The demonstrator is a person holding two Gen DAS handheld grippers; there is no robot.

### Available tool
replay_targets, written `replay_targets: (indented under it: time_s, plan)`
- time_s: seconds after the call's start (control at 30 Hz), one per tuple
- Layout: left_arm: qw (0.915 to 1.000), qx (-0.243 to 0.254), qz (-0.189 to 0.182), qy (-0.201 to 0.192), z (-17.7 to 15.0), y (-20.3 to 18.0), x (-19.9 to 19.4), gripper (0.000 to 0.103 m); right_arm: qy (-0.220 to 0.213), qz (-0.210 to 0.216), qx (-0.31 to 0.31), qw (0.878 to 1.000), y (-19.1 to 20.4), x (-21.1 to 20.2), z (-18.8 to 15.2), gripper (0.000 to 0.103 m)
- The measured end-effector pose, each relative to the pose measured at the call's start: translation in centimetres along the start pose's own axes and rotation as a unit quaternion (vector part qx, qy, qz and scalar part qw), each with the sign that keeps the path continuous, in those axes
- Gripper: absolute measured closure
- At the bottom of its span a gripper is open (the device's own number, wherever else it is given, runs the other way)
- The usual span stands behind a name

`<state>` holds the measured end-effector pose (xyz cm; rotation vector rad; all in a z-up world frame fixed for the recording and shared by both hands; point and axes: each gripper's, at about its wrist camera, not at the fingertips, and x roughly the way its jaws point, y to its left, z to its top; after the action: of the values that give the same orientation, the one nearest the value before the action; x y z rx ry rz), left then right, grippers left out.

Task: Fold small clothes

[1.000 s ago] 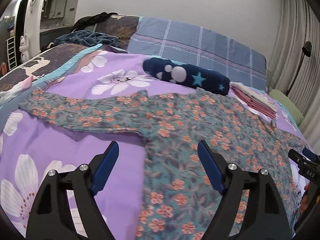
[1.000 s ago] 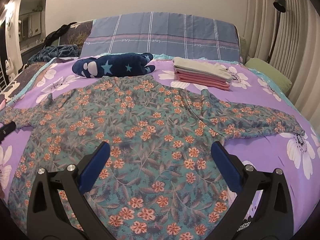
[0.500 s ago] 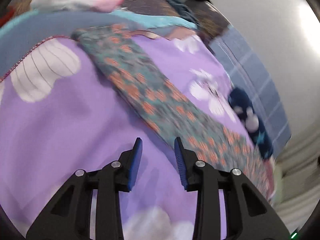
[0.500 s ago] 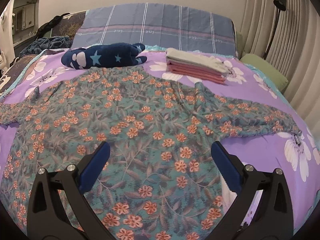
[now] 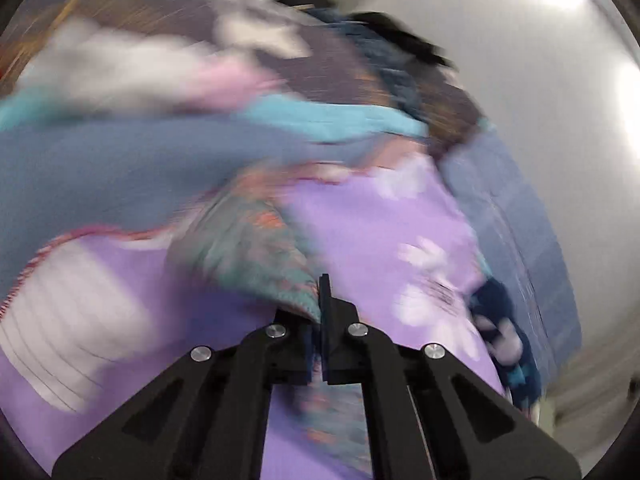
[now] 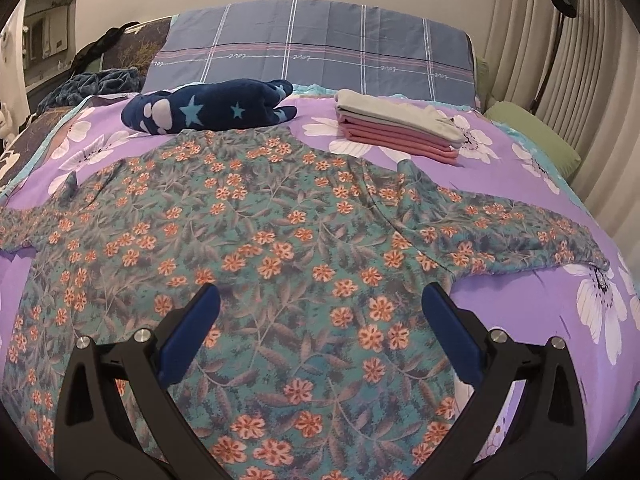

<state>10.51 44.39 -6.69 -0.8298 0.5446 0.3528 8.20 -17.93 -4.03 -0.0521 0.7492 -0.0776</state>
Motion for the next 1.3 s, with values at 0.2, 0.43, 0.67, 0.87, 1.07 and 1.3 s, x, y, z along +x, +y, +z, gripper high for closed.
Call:
replay_targets:
  time_s: [0.2,0.43,0.67,0.87,1.07,1.3]
  plan:
    - [0.9657,0.233,-0.109,0.037,-7.4,-17.7,-2.5,0.101,0.011,0.029,0.019,0.999,0.0,0.1,-0.3,0.002]
    - [0.8826,0.405,-0.215,0.105,-22.8,-30.8,-3.7,0.101,0.007,0.012,0.024,1.0,-2.0,-0.4,-1.0,0.002]
    - [0.8112,0.535,-0.178,0.154,-35.3,-33.6,-1.6,0.04,0.032,-0.003,0.08,0.996,-5.9,0.1,-1.8,0.002]
    - [0.8076,0.561,-0.156,0.095,-33.3,-31.5,-3.9,0.015,0.038,-0.007,0.083,0.996,-7.0,0.8,-2.2,0.002]
    - [0.8457,0.522,-0.1,0.05,-28.1,-27.0,-5.9,0.009,0.057,0.037,0.05,0.996,-4.9,1.9,-2.1,0.002]
    - [0.8914,0.451,-0.001,0.044,-23.2,-19.6,-5.9,0.008,0.056,0.1,0.018,0.993,-1.4,1.6,0.0,0.002]
